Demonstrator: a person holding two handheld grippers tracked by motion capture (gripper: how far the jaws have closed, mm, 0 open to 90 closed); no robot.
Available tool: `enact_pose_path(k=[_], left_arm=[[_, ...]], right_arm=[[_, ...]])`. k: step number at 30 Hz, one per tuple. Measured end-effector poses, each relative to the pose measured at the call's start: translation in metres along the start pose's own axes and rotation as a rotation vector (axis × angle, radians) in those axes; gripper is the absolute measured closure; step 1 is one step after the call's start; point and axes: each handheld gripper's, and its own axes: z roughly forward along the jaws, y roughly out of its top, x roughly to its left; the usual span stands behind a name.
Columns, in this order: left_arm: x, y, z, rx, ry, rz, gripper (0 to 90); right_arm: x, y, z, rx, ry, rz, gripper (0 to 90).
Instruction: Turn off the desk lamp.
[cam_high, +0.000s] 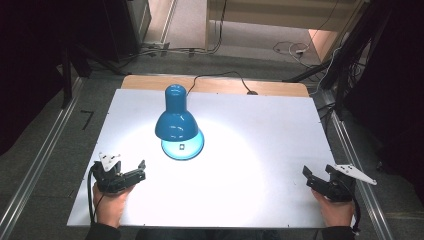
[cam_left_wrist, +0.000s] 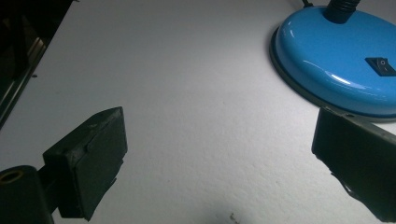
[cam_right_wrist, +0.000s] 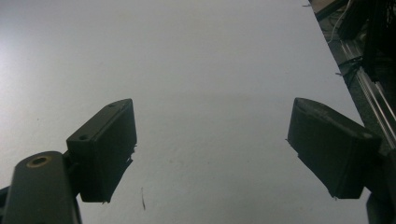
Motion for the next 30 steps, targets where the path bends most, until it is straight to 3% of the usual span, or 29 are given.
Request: enact_pose_path(k=[11,30], left_arm=[[-0.015,0.002,0.005,-0.005,-0.028,0.025,4.9],[-0.021,0.005,0.010,-0.007,-0.043,0.028,5.1]], right_arm=[[-0.004,-0.002,-0.002,0.004,0.002,0.007,14.2],[-0.005,-0.004,-0.003,0.001,0.000,0.007,14.2]])
